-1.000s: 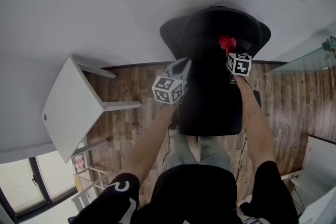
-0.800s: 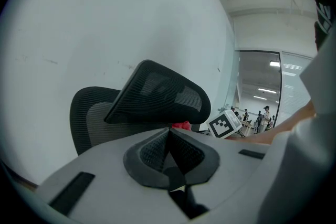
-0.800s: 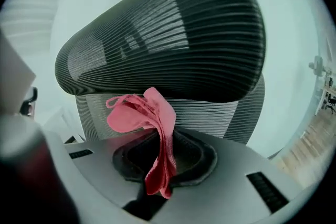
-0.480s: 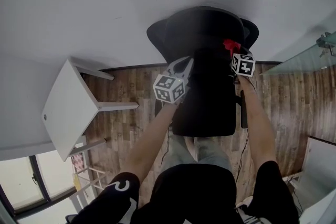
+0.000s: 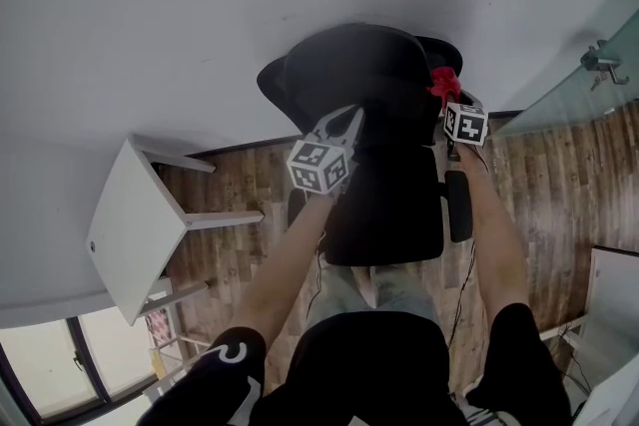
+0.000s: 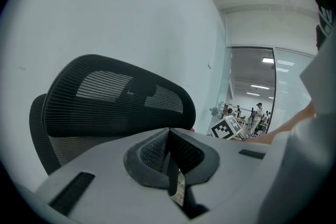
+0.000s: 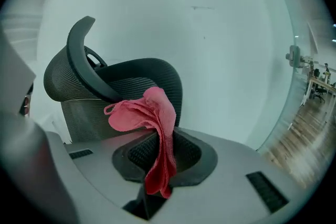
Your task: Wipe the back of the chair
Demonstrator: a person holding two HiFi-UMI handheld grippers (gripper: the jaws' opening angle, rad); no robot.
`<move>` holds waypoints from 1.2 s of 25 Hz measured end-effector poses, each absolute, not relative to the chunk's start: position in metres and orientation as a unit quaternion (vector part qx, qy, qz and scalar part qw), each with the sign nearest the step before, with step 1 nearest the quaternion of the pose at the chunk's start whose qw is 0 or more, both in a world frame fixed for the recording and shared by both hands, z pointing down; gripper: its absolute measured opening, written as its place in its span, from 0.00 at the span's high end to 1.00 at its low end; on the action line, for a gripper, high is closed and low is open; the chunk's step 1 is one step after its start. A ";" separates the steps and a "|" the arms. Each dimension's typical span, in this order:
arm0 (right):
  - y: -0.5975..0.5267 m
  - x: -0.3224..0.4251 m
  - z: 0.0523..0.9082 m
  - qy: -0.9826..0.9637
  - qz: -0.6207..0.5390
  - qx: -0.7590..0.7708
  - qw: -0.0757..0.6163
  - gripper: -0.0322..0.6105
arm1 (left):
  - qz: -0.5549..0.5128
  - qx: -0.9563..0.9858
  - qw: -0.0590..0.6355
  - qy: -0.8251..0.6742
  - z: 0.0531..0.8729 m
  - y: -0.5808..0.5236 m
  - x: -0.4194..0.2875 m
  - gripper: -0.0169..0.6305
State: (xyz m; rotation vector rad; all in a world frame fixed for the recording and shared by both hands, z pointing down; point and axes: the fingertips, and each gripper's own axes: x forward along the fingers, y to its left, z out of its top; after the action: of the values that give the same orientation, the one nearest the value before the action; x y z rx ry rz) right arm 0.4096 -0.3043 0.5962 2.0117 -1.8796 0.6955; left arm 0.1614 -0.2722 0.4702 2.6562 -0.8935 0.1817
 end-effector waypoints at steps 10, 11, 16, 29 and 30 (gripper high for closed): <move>-0.273 0.435 0.596 -0.636 0.245 0.717 0.145 0.84 | 0.054 0.938 0.174 -0.297 0.469 -0.264 0.177 0.94; -0.271 0.432 0.596 -0.638 0.246 0.716 0.142 0.84 | 0.051 0.938 0.175 -0.296 0.469 -0.263 0.176 0.94; -0.264 0.401 0.602 -0.654 0.257 0.700 0.127 0.84 | 0.046 0.934 0.183 -0.303 0.475 -0.260 0.161 0.94; -0.282 0.267 0.618 -0.705 0.274 0.641 0.129 0.84 | 0.048 0.916 0.200 -0.345 0.492 -0.269 0.063 0.94; -0.284 0.254 0.618 -0.709 0.275 0.637 0.128 0.84 | 0.048 0.914 0.202 -0.348 0.493 -0.269 0.054 0.94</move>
State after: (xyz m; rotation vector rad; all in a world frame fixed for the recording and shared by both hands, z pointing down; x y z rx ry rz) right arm 0.2545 -0.2840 0.6177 1.8514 -2.0622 0.8002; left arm 0.0538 -0.2693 0.4932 2.5537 -0.9716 0.1353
